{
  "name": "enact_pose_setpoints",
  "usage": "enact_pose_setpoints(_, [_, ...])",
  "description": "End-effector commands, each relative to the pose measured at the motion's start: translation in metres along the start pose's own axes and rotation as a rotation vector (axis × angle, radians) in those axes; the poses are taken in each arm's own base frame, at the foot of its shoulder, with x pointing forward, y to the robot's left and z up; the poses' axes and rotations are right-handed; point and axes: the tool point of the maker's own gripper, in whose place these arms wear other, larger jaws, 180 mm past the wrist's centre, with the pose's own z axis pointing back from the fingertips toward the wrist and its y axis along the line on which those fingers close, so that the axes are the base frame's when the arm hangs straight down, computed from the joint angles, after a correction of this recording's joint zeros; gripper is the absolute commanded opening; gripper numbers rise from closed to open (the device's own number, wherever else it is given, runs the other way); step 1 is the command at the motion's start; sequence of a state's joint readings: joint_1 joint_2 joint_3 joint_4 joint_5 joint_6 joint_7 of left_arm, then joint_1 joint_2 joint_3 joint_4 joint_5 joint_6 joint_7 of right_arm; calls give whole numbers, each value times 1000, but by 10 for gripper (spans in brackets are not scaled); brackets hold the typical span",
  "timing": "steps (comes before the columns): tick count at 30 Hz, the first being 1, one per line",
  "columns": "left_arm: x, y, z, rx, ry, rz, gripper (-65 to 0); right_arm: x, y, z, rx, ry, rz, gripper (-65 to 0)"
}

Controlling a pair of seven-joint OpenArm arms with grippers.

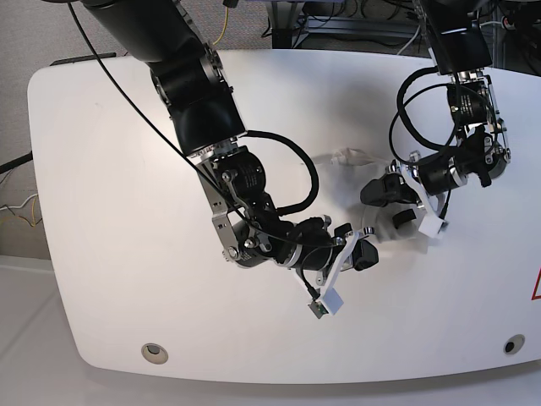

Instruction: Fold the T-shirt properly

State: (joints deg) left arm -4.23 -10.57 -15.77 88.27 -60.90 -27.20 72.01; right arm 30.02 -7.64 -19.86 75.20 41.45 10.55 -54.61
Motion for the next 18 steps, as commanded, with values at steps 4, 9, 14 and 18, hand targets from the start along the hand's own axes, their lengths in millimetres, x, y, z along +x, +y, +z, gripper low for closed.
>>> enact_pose_setpoints(4, [5,-1,7,-5,-33,-11,-619,7,-2,-5,-14,-3,28,-620])
enact_pose_setpoints(9, [-2,3,10,7,-32,9,-619,7,-5,-7,-28,-7,32,-620])
enact_pose_setpoints(14, [-6,10,18,28,-43,33,-619,8,-4,-7,-19,-17,54,-620])
enact_pose_setpoints(18, [-9,12,19,32,-42,39,-619,5,-5,-9,-14,-4,60,-620])
